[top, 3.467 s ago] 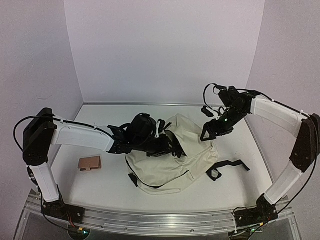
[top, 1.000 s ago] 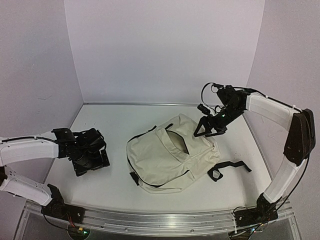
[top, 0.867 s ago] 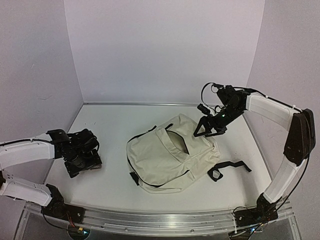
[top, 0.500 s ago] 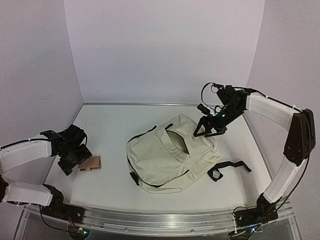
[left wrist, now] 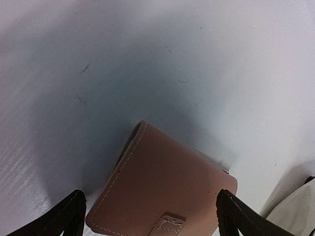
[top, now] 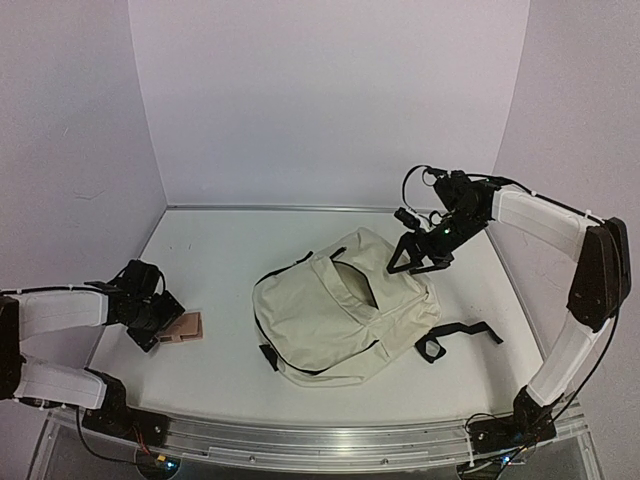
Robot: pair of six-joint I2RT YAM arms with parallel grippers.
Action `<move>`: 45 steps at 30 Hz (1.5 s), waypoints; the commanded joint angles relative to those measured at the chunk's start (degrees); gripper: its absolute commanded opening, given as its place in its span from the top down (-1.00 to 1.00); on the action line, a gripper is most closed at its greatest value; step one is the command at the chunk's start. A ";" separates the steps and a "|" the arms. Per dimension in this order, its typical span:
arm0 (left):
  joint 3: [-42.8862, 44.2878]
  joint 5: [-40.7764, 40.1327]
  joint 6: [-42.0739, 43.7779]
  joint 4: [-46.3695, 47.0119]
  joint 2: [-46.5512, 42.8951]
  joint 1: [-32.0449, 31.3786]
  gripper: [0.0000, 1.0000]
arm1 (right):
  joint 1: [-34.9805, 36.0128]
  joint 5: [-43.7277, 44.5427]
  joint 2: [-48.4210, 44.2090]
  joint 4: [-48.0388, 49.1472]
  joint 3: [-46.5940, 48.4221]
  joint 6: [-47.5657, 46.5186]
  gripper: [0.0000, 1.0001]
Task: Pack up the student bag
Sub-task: Pick up the personal item from the center of the board.
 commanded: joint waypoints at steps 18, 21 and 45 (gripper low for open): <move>-10.10 7.45 2.22 34.57 6.07 0.32 0.29 | -0.07 0.45 -0.69 -1.77 3.49 0.74 -0.86; -9.42 7.56 1.99 35.55 7.38 0.33 0.58 | -0.10 1.36 -1.03 -2.06 3.85 0.45 -0.88; -4.67 21.71 2.50 21.19 -29.49 -0.09 1.00 | 15.36 21.57 4.39 -5.30 17.40 -5.26 -0.94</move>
